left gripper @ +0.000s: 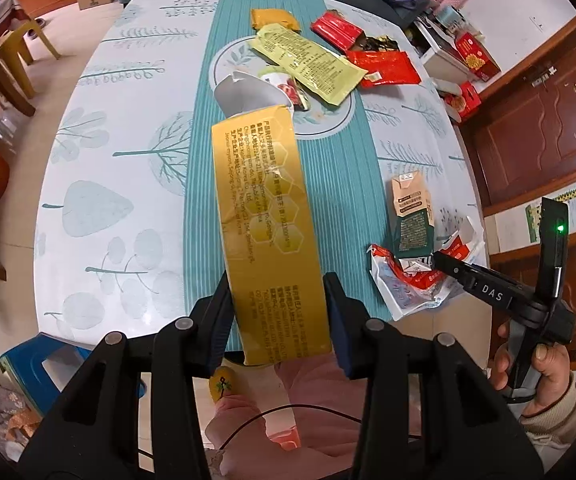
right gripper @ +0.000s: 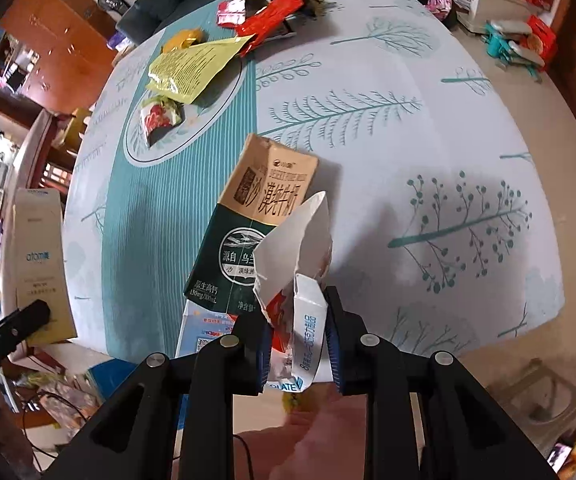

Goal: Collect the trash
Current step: 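Lift the yellow box with the left tool while the right tool lifts the white carton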

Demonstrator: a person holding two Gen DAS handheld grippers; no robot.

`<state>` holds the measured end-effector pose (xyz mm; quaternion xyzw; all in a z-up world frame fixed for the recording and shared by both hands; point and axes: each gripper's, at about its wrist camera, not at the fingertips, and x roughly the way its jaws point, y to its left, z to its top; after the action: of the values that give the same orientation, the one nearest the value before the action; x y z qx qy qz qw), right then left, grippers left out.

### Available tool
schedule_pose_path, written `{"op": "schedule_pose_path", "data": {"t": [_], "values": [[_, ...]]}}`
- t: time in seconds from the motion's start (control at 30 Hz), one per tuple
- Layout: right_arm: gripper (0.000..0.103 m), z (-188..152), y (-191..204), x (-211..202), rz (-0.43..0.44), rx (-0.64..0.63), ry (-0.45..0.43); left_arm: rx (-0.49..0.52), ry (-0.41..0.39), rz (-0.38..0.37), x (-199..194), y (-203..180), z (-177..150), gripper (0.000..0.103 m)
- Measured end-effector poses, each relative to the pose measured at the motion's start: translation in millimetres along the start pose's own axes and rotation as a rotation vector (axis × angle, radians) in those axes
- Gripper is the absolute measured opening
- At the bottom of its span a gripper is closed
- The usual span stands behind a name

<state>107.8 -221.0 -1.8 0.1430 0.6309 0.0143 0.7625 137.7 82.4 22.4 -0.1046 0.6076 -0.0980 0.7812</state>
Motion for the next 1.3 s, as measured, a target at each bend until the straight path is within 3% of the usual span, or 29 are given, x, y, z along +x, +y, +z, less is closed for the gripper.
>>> {"op": "schedule_pose_path", "data": {"t": [0.47, 0.63, 0.73, 0.97, 1.3], "values": [[0.025, -0.8, -13.0, -17.1, 0.013, 0.042, -0.011, 0.032, 0.03, -0.02, 10.3, -10.8, 5.4, 0.039], [0.025, -4.0, -15.7, -15.1, 0.01, 0.056, 0.048, 0.033, 0.037, -0.031, 12.0, -10.6, 6.2, 0.039], [0.025, -6.6, -16.9, -15.5, 0.05, 0.083, 0.078, 0.038, 0.038, -0.035, 12.7, -10.1, 6.5, 0.039], [0.023, 5.8, 0.9, -41.7, 0.196, 0.11, 0.031, 0.037, 0.035, -0.041, 11.3, -8.3, 7.5, 0.039], [0.023, 45.6, 58.2, -75.9, 0.249, -0.005, -0.07, 0.035, 0.003, -0.06, -3.0, -5.3, 13.0, 0.039]]}}
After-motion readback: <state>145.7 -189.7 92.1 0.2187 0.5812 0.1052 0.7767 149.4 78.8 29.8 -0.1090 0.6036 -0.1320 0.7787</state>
